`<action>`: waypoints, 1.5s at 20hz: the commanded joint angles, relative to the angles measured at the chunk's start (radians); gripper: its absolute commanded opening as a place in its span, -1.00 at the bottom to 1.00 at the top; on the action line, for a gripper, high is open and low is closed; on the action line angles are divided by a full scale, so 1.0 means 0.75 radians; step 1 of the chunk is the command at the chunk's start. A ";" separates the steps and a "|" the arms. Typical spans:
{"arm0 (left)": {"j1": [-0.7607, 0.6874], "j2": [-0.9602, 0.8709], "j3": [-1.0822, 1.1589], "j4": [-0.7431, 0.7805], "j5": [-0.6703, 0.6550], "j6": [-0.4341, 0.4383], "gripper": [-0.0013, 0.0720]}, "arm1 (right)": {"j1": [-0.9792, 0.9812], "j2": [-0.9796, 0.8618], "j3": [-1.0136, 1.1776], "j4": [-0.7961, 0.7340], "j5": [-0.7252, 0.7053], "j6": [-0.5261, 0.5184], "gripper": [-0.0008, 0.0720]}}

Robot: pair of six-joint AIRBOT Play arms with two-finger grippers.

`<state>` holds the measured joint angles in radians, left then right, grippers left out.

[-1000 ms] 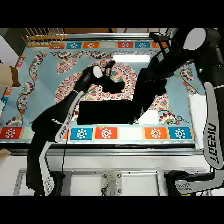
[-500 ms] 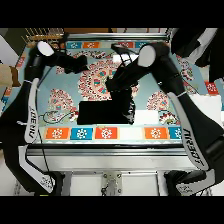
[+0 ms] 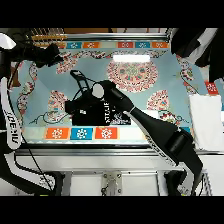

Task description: Fold the clothes and pants, and hang the long-sleeved shirts on hangers.

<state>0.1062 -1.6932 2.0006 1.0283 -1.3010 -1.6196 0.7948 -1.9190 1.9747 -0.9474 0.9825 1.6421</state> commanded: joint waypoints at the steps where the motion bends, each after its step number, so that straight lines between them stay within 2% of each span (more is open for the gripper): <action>1: 0.027 0.099 -0.122 0.002 0.056 0.063 -0.94 | -0.018 0.048 -0.011 0.005 -0.066 -0.093 0.82; 4: 0.026 0.252 -0.392 -0.001 0.170 0.075 -0.94 | -0.162 0.213 -0.171 -0.135 0.061 -0.146 0.82; 8: -0.016 0.440 -0.749 -0.002 0.224 0.143 -0.94 | -0.500 0.454 -0.631 -0.141 0.198 -0.237 0.82; 13: -0.159 0.595 -1.027 -0.004 0.328 0.174 -0.94 | -0.931 0.535 -1.143 -0.087 0.175 -0.244 0.82; 15: -0.218 0.627 -1.093 -0.004 0.379 0.174 -0.94 | -1.026 0.494 -1.256 0.061 0.112 -0.356 0.82; 20: -0.319 0.633 -1.129 -0.004 0.420 0.174 -0.94 | -0.984 0.330 -1.262 0.482 0.061 -0.658 0.82; 27: -0.347 0.632 -1.129 -0.012 0.440 0.169 -0.94 | -0.703 0.128 -1.022 0.680 0.030 -0.695 0.81; 28: -0.347 0.631 -1.129 -0.013 0.435 0.169 -0.94 | -0.676 0.107 -0.996 0.708 0.009 -0.697 0.72; 30: -0.347 0.631 -1.129 -0.012 0.425 0.169 -0.94 | -0.641 0.087 -0.959 0.755 -0.013 -0.786 -0.47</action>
<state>-0.1516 -1.2201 1.1549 1.0203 -0.9752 -1.4910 0.2615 -1.8202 1.2026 -0.4778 0.9886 1.1160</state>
